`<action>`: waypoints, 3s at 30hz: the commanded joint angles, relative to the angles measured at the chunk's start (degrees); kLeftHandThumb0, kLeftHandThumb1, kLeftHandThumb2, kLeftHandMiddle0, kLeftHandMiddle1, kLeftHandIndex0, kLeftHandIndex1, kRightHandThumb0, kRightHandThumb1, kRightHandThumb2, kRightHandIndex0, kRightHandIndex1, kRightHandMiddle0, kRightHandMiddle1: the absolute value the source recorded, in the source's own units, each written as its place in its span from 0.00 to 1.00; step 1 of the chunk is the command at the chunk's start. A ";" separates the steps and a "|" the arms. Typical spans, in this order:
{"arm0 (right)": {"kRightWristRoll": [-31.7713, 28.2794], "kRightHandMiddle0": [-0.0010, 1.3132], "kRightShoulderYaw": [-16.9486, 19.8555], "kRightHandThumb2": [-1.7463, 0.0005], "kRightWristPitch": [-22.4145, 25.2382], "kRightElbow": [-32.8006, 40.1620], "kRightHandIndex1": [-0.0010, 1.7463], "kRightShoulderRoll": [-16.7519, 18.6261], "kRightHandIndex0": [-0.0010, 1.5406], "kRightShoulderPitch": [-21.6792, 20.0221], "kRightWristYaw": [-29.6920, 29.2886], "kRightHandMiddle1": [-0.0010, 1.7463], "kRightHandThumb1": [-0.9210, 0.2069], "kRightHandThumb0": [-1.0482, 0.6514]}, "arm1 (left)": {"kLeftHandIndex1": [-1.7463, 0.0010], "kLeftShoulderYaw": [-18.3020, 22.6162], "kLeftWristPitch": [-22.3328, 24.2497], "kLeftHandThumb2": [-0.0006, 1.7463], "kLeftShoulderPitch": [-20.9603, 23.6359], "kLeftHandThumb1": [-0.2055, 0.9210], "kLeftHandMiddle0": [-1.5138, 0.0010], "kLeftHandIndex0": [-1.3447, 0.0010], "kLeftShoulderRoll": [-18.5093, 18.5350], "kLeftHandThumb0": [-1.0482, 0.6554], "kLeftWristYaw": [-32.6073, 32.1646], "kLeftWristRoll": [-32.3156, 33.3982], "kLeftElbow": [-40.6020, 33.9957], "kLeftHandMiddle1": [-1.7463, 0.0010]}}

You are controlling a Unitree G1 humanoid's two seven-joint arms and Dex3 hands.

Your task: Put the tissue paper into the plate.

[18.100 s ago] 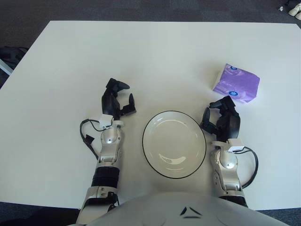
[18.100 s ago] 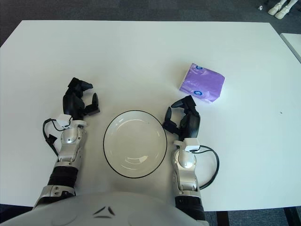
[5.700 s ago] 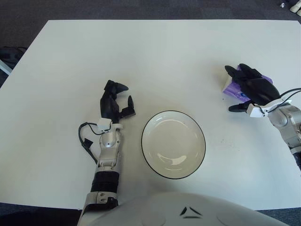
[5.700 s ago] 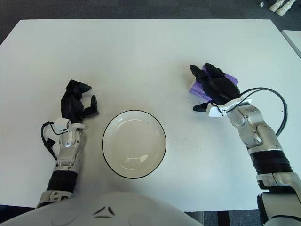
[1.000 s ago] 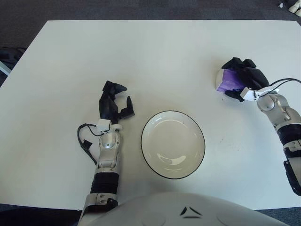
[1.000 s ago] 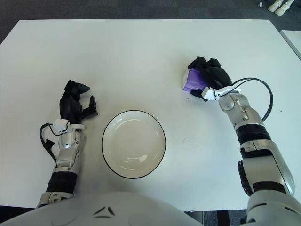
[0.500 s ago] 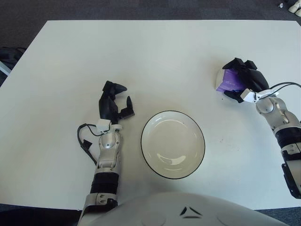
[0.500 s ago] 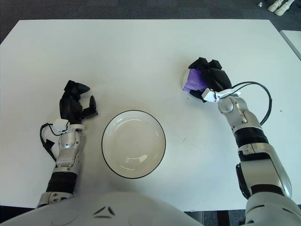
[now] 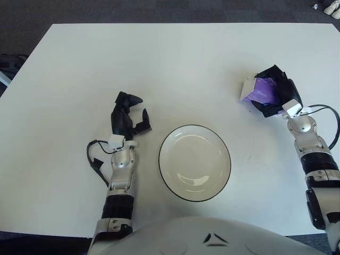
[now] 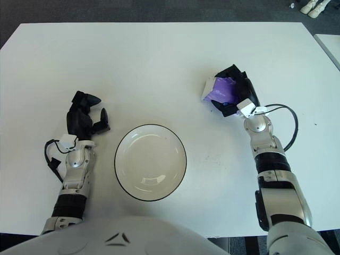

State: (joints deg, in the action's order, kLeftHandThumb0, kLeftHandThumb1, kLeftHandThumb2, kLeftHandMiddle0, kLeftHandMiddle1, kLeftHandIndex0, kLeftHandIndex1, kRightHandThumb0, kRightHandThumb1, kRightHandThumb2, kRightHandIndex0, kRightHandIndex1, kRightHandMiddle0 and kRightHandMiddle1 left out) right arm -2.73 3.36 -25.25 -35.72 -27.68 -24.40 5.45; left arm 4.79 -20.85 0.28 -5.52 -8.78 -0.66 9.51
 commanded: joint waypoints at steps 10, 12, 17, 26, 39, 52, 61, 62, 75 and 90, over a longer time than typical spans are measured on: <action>-22.81 0.63 7.38 0.07 22.47 7.53 1.00 9.70 0.85 4.14 13.96 1.00 0.76 0.27 | 0.00 0.56 2.39 0.83 -5.83 0.37 0.56 0.63 0.26 0.61 0.02 -0.01 5.52 0.02; -24.06 0.62 7.80 0.07 24.42 9.80 1.00 9.96 0.84 4.60 14.02 1.00 0.75 0.28 | 0.00 0.61 2.37 0.83 -5.71 0.37 0.56 0.63 0.30 0.61 0.04 0.05 5.67 0.02; -28.76 0.59 8.74 0.10 32.36 22.62 1.00 10.78 0.80 7.72 11.65 1.00 0.72 0.29 | 0.00 0.60 2.23 0.83 -5.54 0.37 0.57 0.63 0.31 0.61 0.09 0.15 5.91 0.02; -32.38 0.55 10.99 0.14 38.88 31.13 1.00 11.71 0.73 8.49 11.62 1.00 0.67 0.31 | 0.00 0.27 1.06 0.82 -5.19 0.38 0.57 0.63 0.52 0.61 0.14 -0.23 6.75 0.01; -34.83 0.54 12.34 0.16 46.11 43.12 1.00 13.29 0.72 6.78 8.49 1.00 0.65 0.31 | 0.00 0.28 0.06 0.80 -4.16 0.40 0.58 0.64 0.22 0.61 0.36 0.48 8.42 0.03; -28.74 0.59 6.52 0.11 41.71 52.90 1.00 13.93 0.81 6.72 10.63 1.00 0.71 0.29 | 0.00 0.40 0.03 0.81 -3.55 0.39 0.59 0.63 -0.03 0.61 0.65 1.31 8.98 0.02; -23.97 0.65 2.60 0.04 38.06 58.94 1.00 12.41 0.86 9.15 14.17 1.00 0.79 0.26 | 0.00 0.52 0.07 0.80 -3.24 0.40 0.58 0.62 -0.12 0.61 -0.28 0.53 9.36 0.04; -23.13 0.66 2.25 0.03 36.91 58.74 1.00 12.37 0.87 9.24 14.70 1.00 0.80 0.25 | 0.00 0.55 0.17 0.80 -3.22 0.40 0.58 0.62 -0.15 0.61 -0.34 0.50 9.35 0.04; -4.16 0.69 -5.05 0.00 6.45 51.23 1.00 11.79 0.90 10.71 19.10 1.00 0.84 0.23 | 0.00 0.61 0.61 0.81 -2.98 0.39 0.57 0.63 -0.37 0.61 -0.67 0.05 9.25 0.03; -18.44 0.64 -10.53 0.05 14.96 55.81 1.00 9.94 0.85 12.05 32.01 1.00 0.78 0.26 | 0.00 0.44 0.54 0.81 -3.00 0.38 0.57 0.62 -0.51 0.61 -0.60 -0.04 9.29 0.04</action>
State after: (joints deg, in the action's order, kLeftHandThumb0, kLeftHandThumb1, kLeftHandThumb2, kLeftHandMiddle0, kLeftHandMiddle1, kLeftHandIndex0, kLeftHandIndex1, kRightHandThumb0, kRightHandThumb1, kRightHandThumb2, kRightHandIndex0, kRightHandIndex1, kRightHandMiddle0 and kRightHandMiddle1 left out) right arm -21.16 -6.91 -10.66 18.21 -15.67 -12.32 35.82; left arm 4.85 -22.06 2.69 -5.65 -8.82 -0.52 11.61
